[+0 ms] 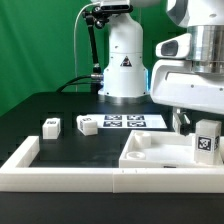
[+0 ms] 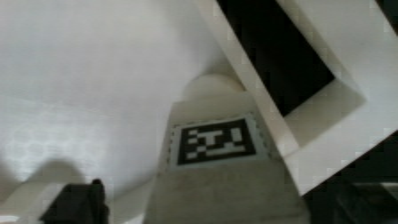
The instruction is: Assemble one leg
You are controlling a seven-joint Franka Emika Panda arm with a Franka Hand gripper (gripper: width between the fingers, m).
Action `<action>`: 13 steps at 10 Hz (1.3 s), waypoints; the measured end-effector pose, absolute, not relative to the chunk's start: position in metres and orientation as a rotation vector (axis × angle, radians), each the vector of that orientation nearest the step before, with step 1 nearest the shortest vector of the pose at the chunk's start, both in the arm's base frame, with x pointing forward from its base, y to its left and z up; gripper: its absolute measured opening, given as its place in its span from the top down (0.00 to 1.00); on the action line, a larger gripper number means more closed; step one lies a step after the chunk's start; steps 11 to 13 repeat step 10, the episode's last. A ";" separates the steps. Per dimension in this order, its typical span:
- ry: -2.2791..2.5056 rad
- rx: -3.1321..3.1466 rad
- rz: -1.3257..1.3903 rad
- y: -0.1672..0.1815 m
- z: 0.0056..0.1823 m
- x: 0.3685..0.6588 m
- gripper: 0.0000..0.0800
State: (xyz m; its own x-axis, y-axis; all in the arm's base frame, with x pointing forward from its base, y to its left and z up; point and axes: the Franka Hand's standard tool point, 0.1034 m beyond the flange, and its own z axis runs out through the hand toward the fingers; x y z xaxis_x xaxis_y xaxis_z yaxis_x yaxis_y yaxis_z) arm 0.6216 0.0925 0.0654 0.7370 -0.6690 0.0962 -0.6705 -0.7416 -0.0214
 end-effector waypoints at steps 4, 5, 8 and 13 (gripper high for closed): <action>-1.124 2.914 0.153 0.093 0.065 0.622 0.19; -1.124 2.914 0.153 0.093 0.065 0.622 0.19; -1.124 2.914 0.153 0.093 0.065 0.622 0.19; -1.124 2.914 0.153 0.093 0.065 0.622 0.19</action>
Offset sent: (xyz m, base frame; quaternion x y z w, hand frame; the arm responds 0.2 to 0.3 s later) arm 0.0000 0.0000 0.0000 0.0000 0.0000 0.0000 1.0000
